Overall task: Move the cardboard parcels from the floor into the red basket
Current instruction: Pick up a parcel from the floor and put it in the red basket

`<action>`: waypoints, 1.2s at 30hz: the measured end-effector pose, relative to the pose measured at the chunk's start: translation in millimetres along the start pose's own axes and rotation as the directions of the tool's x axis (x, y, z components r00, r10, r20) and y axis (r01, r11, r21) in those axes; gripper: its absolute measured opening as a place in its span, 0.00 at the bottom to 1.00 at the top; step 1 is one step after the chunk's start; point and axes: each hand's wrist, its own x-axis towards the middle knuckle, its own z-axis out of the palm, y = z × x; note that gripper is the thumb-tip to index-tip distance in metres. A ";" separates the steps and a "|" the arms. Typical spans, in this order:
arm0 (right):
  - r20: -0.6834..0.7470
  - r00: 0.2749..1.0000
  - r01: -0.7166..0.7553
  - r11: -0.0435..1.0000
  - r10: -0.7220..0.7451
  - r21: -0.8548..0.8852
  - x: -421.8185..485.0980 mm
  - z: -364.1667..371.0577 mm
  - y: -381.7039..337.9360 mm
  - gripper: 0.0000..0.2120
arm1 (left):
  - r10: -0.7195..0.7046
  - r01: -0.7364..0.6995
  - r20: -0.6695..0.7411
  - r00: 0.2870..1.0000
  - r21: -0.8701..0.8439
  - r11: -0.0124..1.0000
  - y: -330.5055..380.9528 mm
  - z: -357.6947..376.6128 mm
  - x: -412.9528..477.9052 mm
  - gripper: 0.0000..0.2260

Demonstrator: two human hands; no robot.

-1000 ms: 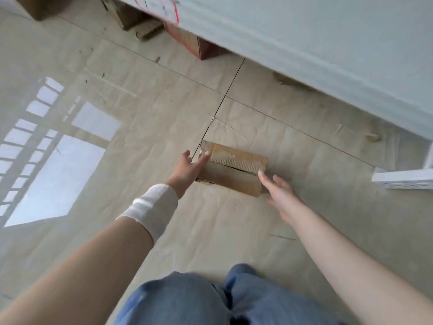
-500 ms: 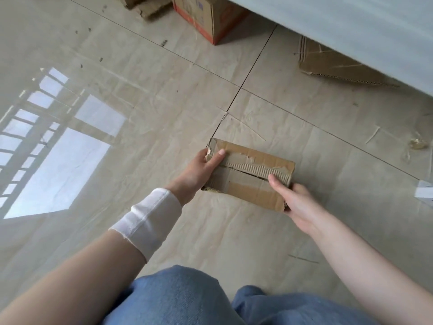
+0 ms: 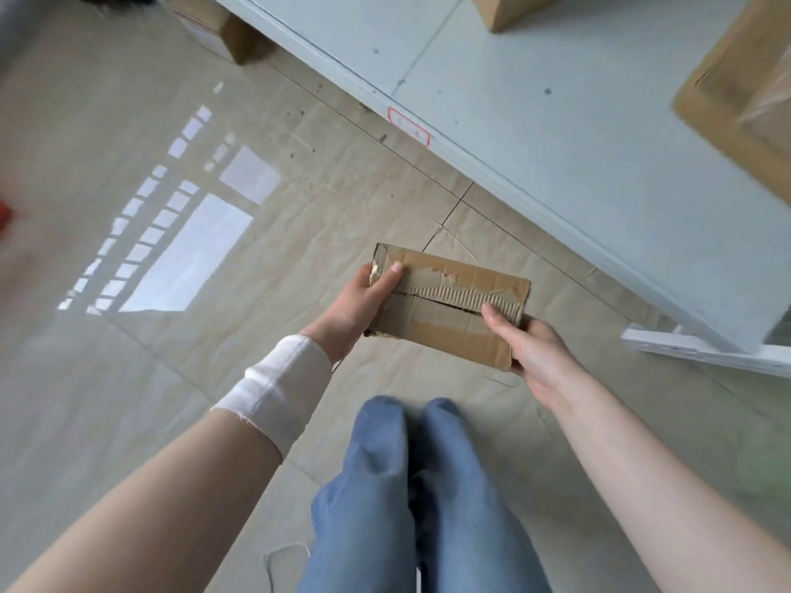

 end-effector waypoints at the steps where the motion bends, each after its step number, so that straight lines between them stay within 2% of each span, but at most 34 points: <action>1: 0.010 1.000 -0.005 1.000 0.005 -0.011 -26.2 2.4 -13.7 0.13 | -0.011 0.011 0.000 1.000 -0.012 1.000 13.7 -4.6 -24.7 0.13; 6: 0.067 0.998 -0.004 0.997 0.009 -0.076 -120.7 29.5 -74.5 0.14 | -0.032 0.029 -0.034 0.999 -0.067 0.997 66.5 -38.4 -117.5 0.24; 9: 0.089 0.996 0.020 0.990 -0.007 -0.143 -149.8 66.8 -105.0 0.13 | 0.010 -0.018 -0.057 0.998 -0.133 0.991 82.2 -74.9 -151.9 0.14; 11: 0.112 0.993 0.056 0.980 -0.035 -0.189 -163.1 102.8 -122.7 0.11 | 0.023 -0.041 -0.091 0.996 -0.202 0.978 87.1 -108.5 -170.2 0.10; 14: 0.165 0.985 0.087 0.961 -0.045 -0.261 -178.2 171.6 -145.5 0.13 | 0.054 -0.092 -0.152 0.987 -0.258 0.962 90.8 -172.4 -195.4 0.10; 18: 0.225 0.974 0.101 0.930 -0.020 -0.353 -201.8 283.5 -165.3 0.23 | 0.080 -0.161 -0.247 0.966 -0.325 0.932 86.7 -278.6 -228.4 0.13; 25: 0.352 0.936 0.152 0.888 0.012 -0.433 -218.2 449.9 -181.5 0.10 | 0.058 -0.229 -0.378 0.924 -0.426 0.875 67.0 -430.6 -271.6 0.19; 29: 0.394 0.919 0.191 0.846 0.024 -0.498 -220.4 537.1 -193.4 0.08 | 0.047 -0.270 -0.423 0.905 -0.486 0.831 61.8 -503.2 -281.5 0.10; 31: 0.414 0.910 0.211 0.835 0.022 -0.508 -217.8 576.7 -202.3 0.10 | 0.024 -0.277 -0.451 0.892 -0.504 0.818 64.7 -538.4 -281.3 0.13; 35: 0.463 0.885 0.234 0.821 0.041 -0.520 -210.7 653.1 -225.8 0.14 | -0.056 -0.279 -0.517 0.854 -0.546 0.790 77.0 -606.2 -281.2 0.28; 36: 0.474 0.879 0.236 0.814 0.054 -0.530 -210.3 673.0 -232.2 0.14 | -0.080 -0.280 -0.533 0.843 -0.560 0.780 80.8 -622.8 -281.6 0.29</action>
